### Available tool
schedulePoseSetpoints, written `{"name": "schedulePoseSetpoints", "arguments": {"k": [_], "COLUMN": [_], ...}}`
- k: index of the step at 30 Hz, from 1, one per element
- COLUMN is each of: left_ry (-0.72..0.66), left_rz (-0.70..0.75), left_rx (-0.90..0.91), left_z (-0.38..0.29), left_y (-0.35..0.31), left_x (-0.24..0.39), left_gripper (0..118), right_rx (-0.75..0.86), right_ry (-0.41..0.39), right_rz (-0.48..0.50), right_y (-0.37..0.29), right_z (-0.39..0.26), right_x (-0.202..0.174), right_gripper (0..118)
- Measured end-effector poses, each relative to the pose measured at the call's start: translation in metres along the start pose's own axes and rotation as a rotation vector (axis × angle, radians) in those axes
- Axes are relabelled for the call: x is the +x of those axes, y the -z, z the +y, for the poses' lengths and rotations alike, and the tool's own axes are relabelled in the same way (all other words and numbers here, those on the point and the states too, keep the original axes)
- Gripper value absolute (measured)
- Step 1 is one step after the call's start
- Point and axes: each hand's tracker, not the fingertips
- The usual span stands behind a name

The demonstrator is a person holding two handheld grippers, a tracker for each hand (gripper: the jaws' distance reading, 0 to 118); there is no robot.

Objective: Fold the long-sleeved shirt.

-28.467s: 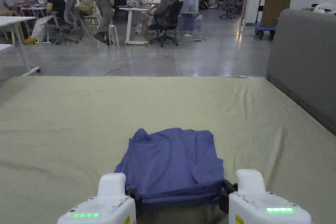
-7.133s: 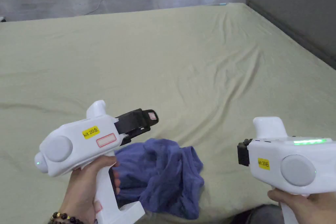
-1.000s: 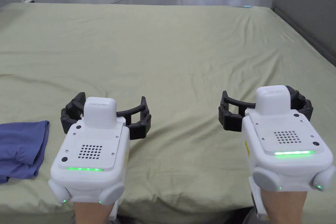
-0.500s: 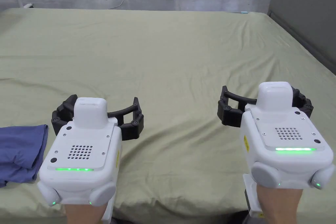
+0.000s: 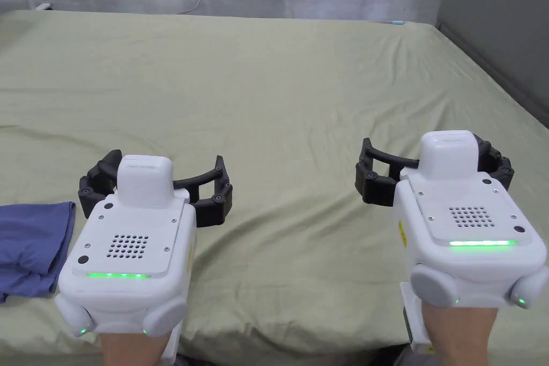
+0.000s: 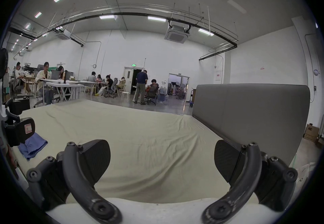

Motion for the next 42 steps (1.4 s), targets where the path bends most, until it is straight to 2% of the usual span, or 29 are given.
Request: {"name": "schedulePoseSetpoints", "arguments": {"k": [42], "left_ry": [0.019], "left_rz": [-0.02], "left_rx": [-0.021], "left_z": [-0.0028], "left_y": [-0.0016], "left_x": [0.0085], "left_gripper": [118], "right_rx": [-0.03], "right_ry": [-0.024], "right_rz": [-0.014], "right_y": [0.0003], "right_z": [-0.0075], "right_x": [0.0004], "right_gripper": [117]}}
